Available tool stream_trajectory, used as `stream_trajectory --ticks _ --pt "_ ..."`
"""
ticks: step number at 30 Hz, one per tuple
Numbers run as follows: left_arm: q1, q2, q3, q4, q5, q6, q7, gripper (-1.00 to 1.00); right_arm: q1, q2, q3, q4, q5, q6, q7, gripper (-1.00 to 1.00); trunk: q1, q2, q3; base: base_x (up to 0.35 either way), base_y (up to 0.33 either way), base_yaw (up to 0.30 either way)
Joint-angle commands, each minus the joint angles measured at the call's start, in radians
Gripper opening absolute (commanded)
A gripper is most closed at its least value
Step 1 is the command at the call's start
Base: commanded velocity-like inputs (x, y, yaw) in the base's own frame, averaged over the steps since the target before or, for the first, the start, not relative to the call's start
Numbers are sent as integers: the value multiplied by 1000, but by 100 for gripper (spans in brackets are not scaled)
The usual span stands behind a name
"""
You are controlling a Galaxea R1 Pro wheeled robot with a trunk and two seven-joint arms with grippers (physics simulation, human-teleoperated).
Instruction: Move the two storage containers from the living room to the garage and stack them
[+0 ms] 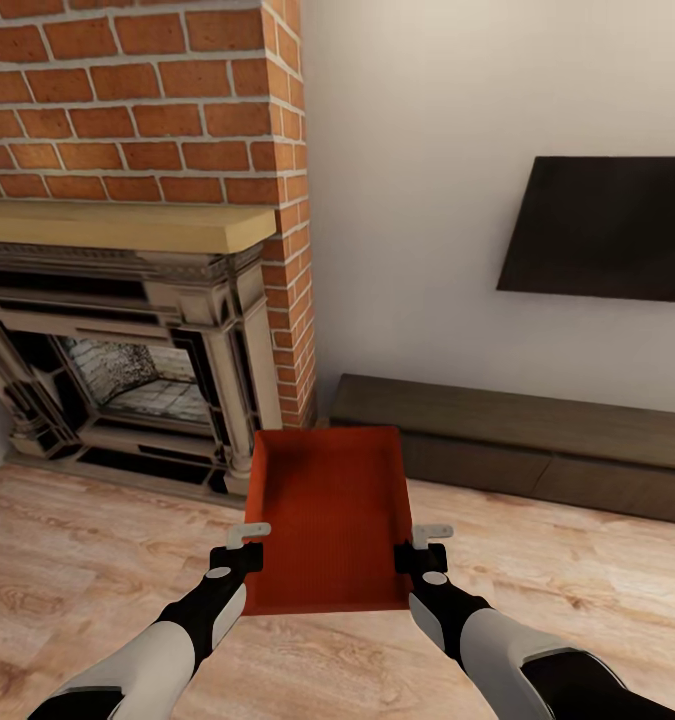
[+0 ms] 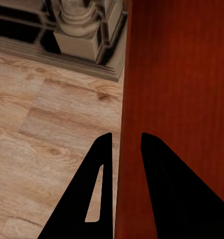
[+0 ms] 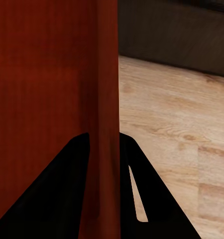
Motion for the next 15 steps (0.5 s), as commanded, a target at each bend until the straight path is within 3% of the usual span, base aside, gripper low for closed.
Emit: stream_trajectory --ticks 1,15 --pt "0 4 14 5 0 -4 15 -100 -2 0 -16 -2 4 -24 -13 -100 0 -1 0 0 0 0" --pt "0 4 14 4 0 -4 15 -100 -2 0 -16 -2 4 -24 -13 -100 0 -1 23 0 0 0"
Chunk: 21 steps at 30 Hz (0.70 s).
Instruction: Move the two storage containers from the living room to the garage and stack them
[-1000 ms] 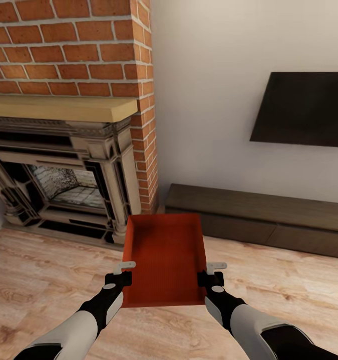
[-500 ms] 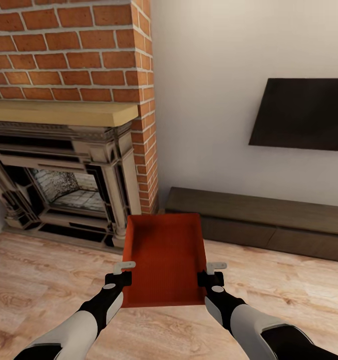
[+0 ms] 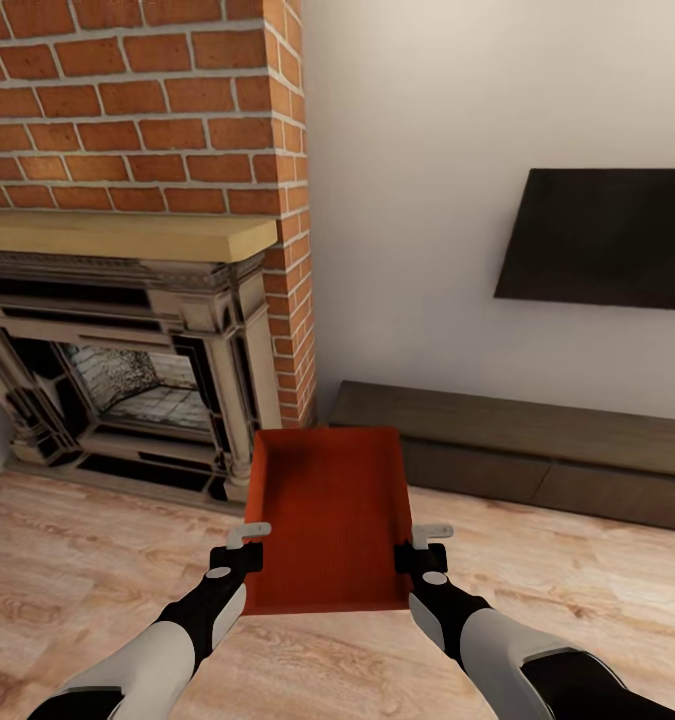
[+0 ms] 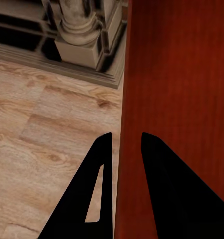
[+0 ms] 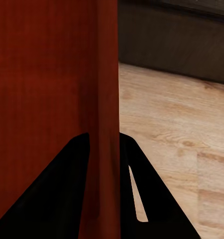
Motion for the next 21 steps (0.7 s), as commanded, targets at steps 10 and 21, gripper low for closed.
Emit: stream_trajectory --ticks 10,21 --pt "0 4 15 4 0 -4 15 -100 -2 0 -16 -2 4 -23 -13 -100 0 -1 15 0 0 0" --pt "0 4 15 4 0 -4 15 -100 -2 0 -16 -2 4 -23 -13 -100 0 -1 32 0 0 0"
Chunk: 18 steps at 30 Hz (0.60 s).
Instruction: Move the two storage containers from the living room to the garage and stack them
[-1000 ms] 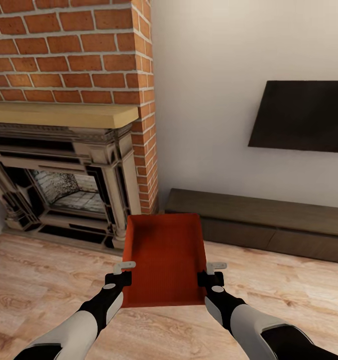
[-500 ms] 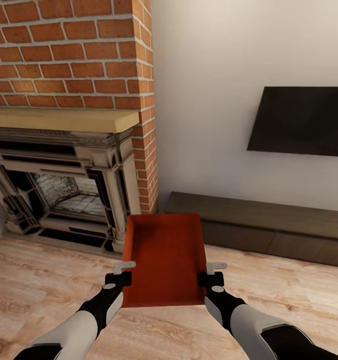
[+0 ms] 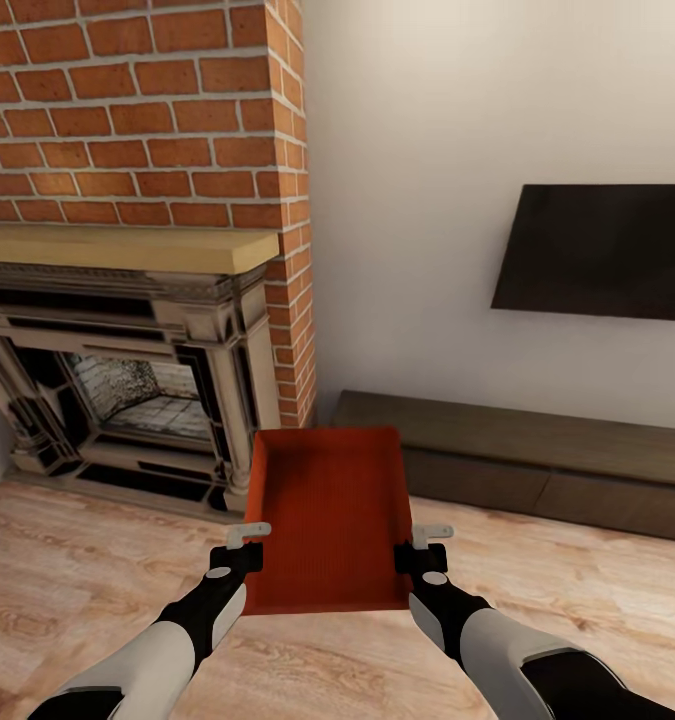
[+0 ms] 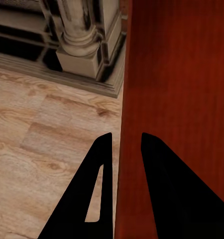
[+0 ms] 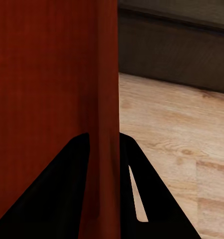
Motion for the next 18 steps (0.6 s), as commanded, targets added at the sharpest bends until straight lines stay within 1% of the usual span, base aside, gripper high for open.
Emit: stream_trajectory --ticks 1,18 --pt "0 4 15 5 0 -3 15 -100 -2 0 -16 -2 4 -22 -13 -100 0 -1 0 0 0 0" --pt "0 4 15 5 0 -4 15 -100 -2 0 -16 -2 4 -22 -12 -100 0 -1 27 0 0 0"
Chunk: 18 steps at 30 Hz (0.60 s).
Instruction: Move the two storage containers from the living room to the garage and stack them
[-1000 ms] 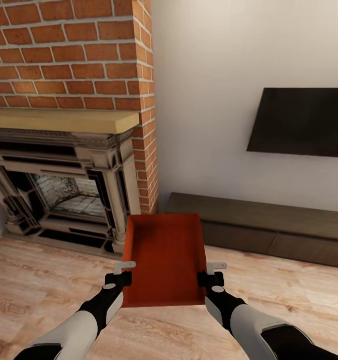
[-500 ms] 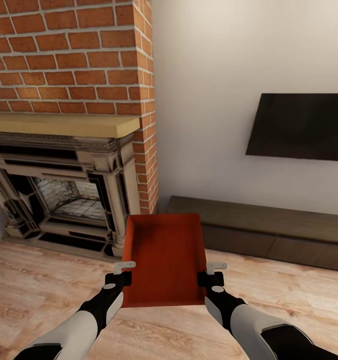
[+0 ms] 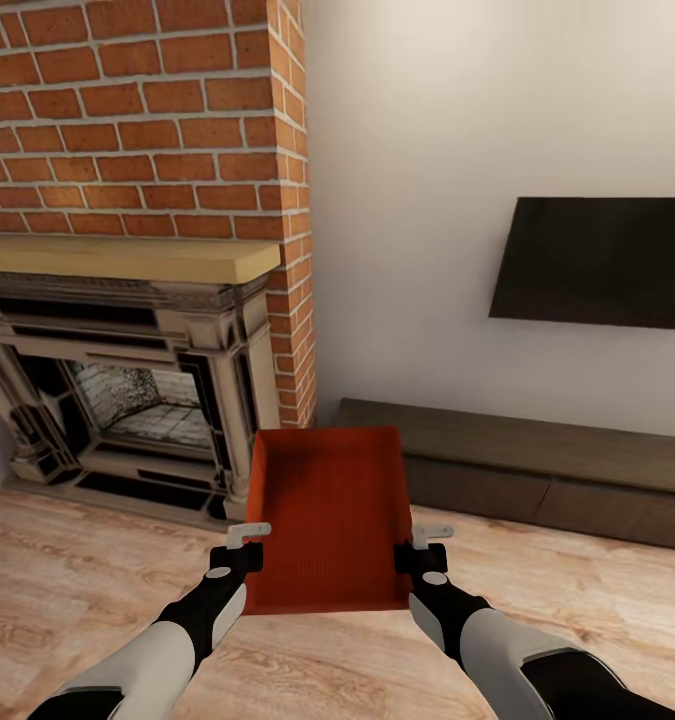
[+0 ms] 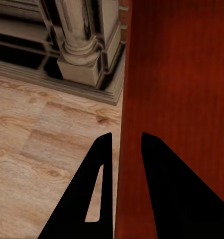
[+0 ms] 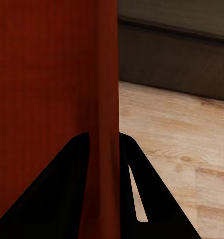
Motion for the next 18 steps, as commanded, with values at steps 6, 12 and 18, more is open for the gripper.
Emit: stream_trajectory --ticks 6,12,18 --pt "0 3 15 5 0 -4 16 -100 -2 0 -16 -2 4 -22 -11 -100 0 -2 8 0 0 0" --pt "0 3 16 5 0 -4 16 -100 -2 0 -16 -2 4 -22 -11 -100 0 -2 18 0 0 0" --pt "0 3 15 5 0 -4 16 -100 -2 0 -16 -2 4 -22 -11 -100 0 -2 27 0 0 0"
